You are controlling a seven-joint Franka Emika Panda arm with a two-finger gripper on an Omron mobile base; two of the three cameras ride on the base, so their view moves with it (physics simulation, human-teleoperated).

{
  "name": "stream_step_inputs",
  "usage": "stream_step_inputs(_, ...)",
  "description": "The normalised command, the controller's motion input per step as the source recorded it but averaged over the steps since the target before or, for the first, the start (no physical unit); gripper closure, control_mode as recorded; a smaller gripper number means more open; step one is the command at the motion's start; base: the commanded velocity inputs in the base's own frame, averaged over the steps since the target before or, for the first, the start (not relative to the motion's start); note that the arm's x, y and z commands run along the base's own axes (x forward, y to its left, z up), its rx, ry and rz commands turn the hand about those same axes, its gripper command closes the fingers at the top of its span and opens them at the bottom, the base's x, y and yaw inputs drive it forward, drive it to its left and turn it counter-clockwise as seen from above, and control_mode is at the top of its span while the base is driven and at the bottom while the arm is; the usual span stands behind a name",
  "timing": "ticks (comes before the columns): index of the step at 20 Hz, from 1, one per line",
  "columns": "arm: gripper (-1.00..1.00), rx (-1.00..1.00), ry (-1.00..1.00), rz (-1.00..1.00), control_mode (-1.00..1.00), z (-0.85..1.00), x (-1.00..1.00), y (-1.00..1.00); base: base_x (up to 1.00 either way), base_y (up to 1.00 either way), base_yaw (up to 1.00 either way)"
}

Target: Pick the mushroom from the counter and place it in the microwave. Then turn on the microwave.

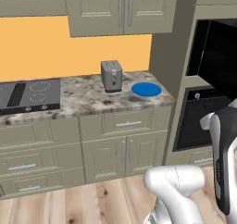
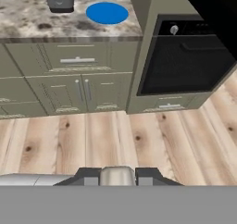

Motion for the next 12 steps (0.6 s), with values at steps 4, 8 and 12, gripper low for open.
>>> stream_step_inputs(4,1.00,0.00,0.00,0.00,1.00,0.00,0.00,0.00,-0.54,0.03,-0.10)
stream_step_inputs(8,1.00,0.00,0.00,0.00,1.00,0.00,0.00,0.00,-0.47,0.00,-0.29)
stream_step_inputs(12,1.00,0.00,0.00,0.00,1.00,0.00,0.00,0.00,-0.45,0.08,-0.36)
